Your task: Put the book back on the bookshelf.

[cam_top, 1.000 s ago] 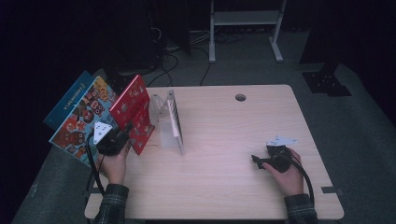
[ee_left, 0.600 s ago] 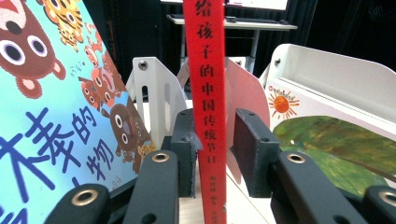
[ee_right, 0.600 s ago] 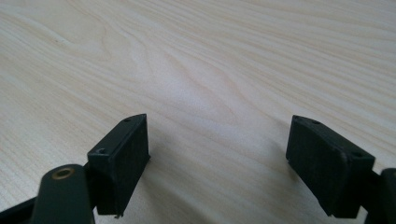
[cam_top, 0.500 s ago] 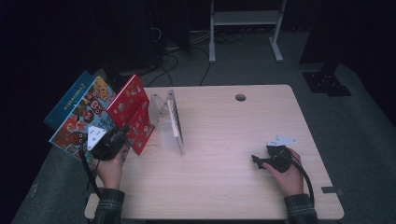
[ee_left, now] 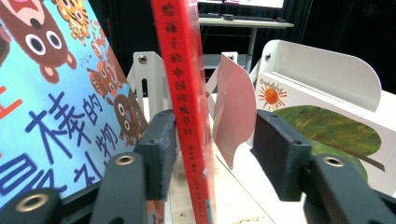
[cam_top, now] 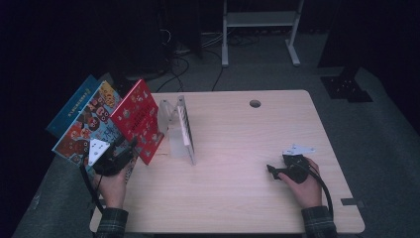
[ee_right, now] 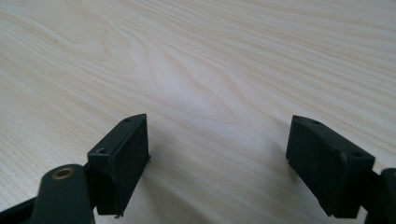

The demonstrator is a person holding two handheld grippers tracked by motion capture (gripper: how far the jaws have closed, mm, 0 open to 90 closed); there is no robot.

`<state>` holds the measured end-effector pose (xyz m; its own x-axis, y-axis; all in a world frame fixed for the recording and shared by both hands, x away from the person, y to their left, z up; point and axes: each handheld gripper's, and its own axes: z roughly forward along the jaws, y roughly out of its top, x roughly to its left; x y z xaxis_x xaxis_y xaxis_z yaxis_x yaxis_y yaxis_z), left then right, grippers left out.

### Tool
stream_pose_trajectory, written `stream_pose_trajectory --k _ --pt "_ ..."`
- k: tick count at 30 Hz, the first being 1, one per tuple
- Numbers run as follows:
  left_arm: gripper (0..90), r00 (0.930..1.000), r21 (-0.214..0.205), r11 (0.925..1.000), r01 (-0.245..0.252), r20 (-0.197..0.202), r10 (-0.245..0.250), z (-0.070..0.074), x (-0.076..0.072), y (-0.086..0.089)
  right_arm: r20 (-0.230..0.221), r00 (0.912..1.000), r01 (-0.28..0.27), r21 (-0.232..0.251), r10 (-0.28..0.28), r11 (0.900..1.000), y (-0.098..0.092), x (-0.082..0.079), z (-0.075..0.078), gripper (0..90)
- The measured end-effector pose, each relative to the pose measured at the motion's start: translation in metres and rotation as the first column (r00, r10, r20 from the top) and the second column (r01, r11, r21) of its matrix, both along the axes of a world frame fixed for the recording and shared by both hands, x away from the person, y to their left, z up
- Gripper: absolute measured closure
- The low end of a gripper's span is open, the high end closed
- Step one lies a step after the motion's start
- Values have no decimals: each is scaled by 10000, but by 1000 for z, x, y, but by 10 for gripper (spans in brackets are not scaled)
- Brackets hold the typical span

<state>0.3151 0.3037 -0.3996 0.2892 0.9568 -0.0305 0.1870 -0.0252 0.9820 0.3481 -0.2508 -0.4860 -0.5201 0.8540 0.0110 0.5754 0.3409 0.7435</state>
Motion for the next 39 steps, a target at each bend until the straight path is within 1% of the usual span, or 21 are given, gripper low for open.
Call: stream_pose_trajectory --k 5,7,8,13,22,23,24,28,32,35,39 --pt "377 9999 84 9999 -106 -84 107 0 -5 2 3 10000 0 -1 0 10000 0 0 0 200" --pt "364 9999 46 9999 -111 -74 112 0 -6 2 8 10000 -4 -1 4 10000 0 0 0 200" --pt "309 9999 58 9999 -154 -65 154 0 -9 2 10 10000 -4 -3 4 10000 0 0 0 200" --pt "217 9998 12 9998 -175 -126 176 0 -15 3 0 10000 1 7 -1 10000 0 0 0 200" --pt "117 10000 -153 9999 -4 -93 3 1 -26 2 -2 10000 4 7 -4 10000 0 0 0 200" --pt "106 10000 -161 9999 52 -16 -52 1 -30 1 -3 10000 4 6 -4 10000 0 0 0 199" --pt "102 10000 -161 9999 52 -16 -52 1 -30 1 -3 10000 4 6 -4 10000 0 0 0 199" --pt "82 9997 -190 9996 230 -9 -230 1 -37 -2 -1 10000 4 5 -4 10000 0 0 0 200" --pt "75 9996 -136 9995 294 39 -294 1 -41 -4 -1 10000 5 2 -5 10000 0 0 0 200" --pt "75 9991 -234 9989 410 69 -409 1 -46 -5 2 10000 2 1 -2 10000 0 0 0 200" --pt "75 9990 -224 9987 455 37 -455 -1 -51 -7 -2 10000 2 4 -2 10000 0 0 0 199"
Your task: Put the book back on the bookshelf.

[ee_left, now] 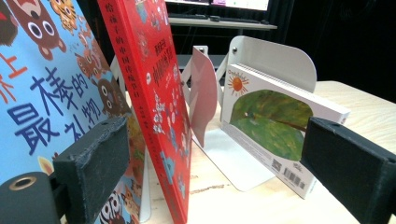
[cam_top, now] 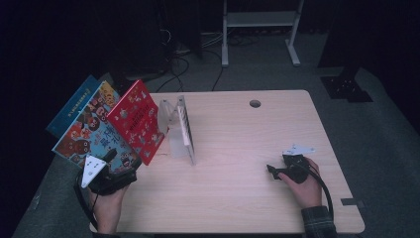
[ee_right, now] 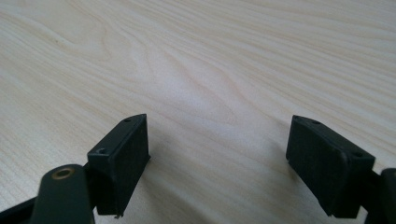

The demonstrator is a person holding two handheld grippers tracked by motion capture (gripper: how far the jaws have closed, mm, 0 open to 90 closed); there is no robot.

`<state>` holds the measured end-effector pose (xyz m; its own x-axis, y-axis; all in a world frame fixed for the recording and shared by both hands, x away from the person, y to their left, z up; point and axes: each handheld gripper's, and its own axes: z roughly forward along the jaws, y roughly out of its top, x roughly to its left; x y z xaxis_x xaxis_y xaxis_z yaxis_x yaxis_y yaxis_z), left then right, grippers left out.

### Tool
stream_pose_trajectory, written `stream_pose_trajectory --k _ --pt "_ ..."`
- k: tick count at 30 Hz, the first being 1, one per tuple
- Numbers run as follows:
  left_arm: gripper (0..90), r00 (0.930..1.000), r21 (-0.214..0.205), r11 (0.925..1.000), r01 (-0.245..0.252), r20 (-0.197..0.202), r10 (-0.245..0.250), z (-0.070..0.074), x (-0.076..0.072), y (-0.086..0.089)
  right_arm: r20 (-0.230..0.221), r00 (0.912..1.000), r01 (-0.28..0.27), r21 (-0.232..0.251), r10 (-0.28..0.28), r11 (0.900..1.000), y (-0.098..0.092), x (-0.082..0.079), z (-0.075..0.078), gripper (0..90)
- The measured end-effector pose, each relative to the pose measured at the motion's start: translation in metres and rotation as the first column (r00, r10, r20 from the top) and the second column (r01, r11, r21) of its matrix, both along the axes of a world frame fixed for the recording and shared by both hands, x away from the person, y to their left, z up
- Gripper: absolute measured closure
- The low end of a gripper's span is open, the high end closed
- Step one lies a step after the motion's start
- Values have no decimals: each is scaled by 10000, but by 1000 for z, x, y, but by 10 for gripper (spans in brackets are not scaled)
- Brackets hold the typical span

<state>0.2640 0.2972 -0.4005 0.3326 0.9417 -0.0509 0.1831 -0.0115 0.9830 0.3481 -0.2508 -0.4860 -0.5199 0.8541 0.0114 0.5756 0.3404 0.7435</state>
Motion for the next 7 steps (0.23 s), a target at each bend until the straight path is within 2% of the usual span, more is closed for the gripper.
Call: stream_pose_trajectory --k 7 --pt "75 10000 -76 9999 72 -27 -72 0 -4 -1 2 10000 -1 -1 1 10000 0 0 0 199"
